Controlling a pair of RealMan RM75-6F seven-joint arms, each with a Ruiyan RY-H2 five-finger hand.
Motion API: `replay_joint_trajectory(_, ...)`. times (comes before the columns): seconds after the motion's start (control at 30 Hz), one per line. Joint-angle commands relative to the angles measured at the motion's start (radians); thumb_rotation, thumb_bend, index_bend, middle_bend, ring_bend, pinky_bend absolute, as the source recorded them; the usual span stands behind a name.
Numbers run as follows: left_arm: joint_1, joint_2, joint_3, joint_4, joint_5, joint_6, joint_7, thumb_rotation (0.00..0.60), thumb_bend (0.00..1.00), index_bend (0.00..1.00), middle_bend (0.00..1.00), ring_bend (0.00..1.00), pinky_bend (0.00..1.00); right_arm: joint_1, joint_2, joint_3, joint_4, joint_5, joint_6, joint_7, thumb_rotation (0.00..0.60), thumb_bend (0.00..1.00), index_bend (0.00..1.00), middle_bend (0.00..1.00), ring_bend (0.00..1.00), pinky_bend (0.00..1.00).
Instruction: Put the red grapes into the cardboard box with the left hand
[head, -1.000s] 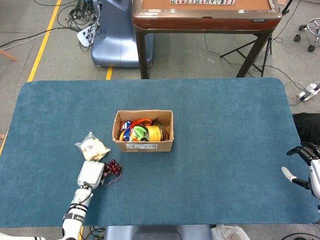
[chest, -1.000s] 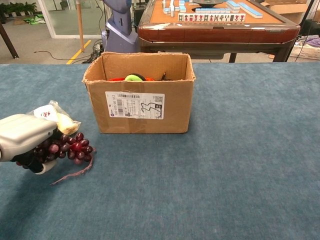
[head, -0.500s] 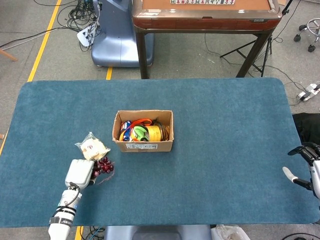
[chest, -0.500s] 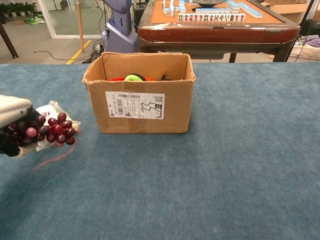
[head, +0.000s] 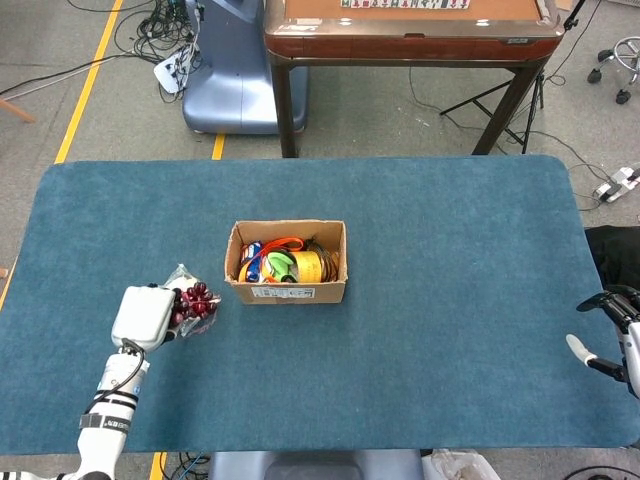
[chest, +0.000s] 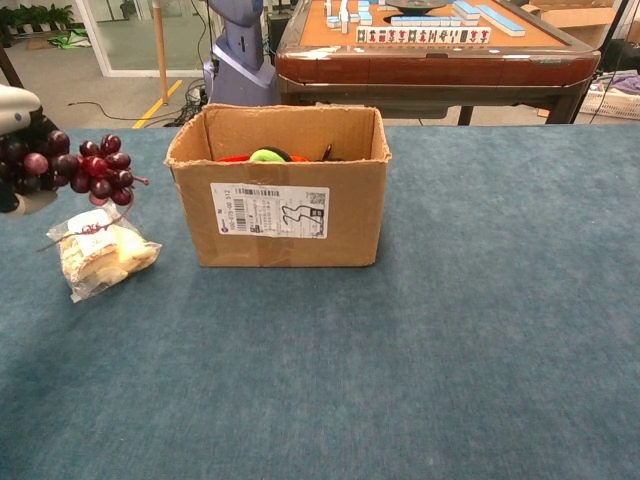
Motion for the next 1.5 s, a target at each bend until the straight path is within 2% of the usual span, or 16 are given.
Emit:
replay_joint_trajectory(0.03,-0.039,0.024,-0.033,-0.028,-0.041,0.008,0.044,0.600,0.40,0.56,0.60,0.47,0.65,0.000,-0.001,-0.001,-0.001,-0.001,0.000,-0.001,0.600,0.21,0.46,0.42,0.24,0.28)
replay_joint_trajectory(0.23,-0.096,0.023,-0.071,-0.053,-0.092,0.028,0.092,0.600,0.40,0.56,0.60,0.47,0.65,0.002,-0.002,-0.001,0.000,0.000,-0.005,-0.004,0.600,0.21,0.46,0.42,0.24,0.28)
replay_joint_trajectory(0.4,-0.164,-0.017,-0.084,-0.045,-0.130,0.041,0.158,0.600,0.40,0.56,0.60,0.47,0.65,0.003,-0.003,-0.003,-0.001,-0.002,-0.009,-0.007,0.600,0.21,0.46,0.42,0.24,0.28)
replay_joint_trajectory(0.57,-0.244,-0.095,-0.097,0.003,-0.177,0.073,0.248,0.600,0.40,0.56,0.60,0.47,0.65,0.003,-0.002,-0.004,-0.001,-0.004,-0.010,-0.004,0.600,0.21,0.46,0.42,0.24,0.28)
replay_joint_trajectory(1.03,-0.412,-0.238,-0.177,0.165,-0.343,0.090,0.330,0.600,0.40,0.56,0.60,0.47,0.65,0.008,0.003,-0.007,0.003,-0.001,-0.024,0.015,0.600,0.21,0.46,0.42,0.24,0.28)
replay_joint_trajectory(1.27,-0.465,-0.279,-0.188,0.239,-0.387,0.087,0.344,0.600,0.40,0.56,0.60,0.46,0.65,0.011,0.001,-0.009,0.003,-0.001,-0.030,0.012,0.600,0.21,0.46,0.42,0.24,0.28)
replay_joint_trajectory(1.5,-0.499,-0.308,-0.179,0.295,-0.374,0.095,0.341,0.600,0.40,0.55,0.60,0.46,0.65,0.013,0.000,-0.010,0.004,0.000,-0.034,0.011,0.600,0.21,0.46,0.42,0.24,0.28)
